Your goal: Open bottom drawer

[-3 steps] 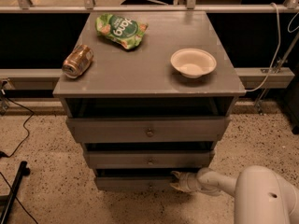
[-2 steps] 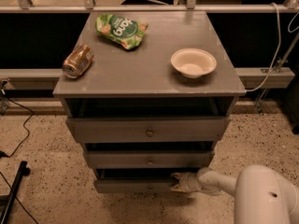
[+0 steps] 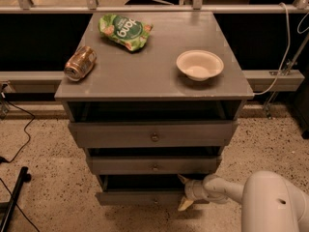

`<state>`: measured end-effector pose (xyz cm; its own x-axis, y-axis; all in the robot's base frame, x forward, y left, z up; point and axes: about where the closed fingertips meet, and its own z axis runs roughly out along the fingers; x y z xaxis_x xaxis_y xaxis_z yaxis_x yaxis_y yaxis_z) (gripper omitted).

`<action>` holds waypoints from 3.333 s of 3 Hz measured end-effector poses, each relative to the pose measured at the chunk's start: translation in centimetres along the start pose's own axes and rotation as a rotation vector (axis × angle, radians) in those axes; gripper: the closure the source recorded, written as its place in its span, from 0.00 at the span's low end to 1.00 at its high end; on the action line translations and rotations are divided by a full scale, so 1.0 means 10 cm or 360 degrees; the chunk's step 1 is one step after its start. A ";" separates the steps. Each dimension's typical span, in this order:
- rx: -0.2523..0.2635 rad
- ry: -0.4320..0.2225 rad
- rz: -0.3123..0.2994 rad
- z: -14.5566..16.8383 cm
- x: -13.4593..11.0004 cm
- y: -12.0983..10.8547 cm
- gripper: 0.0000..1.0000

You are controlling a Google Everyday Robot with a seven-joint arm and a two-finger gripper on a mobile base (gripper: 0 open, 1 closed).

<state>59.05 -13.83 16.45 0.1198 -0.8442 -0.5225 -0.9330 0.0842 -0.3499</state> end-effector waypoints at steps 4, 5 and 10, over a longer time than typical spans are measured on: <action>-0.0331 -0.0077 -0.0015 -0.20 -0.15 0.47 0.20; -0.0452 -0.0096 -0.0010 -0.26 -0.21 0.69 0.43; -0.0493 -0.0164 -0.0110 -0.57 -0.54 0.69 0.00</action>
Offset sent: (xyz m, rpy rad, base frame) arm -0.0090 -0.0050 0.0045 -0.0022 0.0715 0.0561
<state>50.01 -11.76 21.28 0.2056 -0.7829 -0.5872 -0.9784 -0.1500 -0.1426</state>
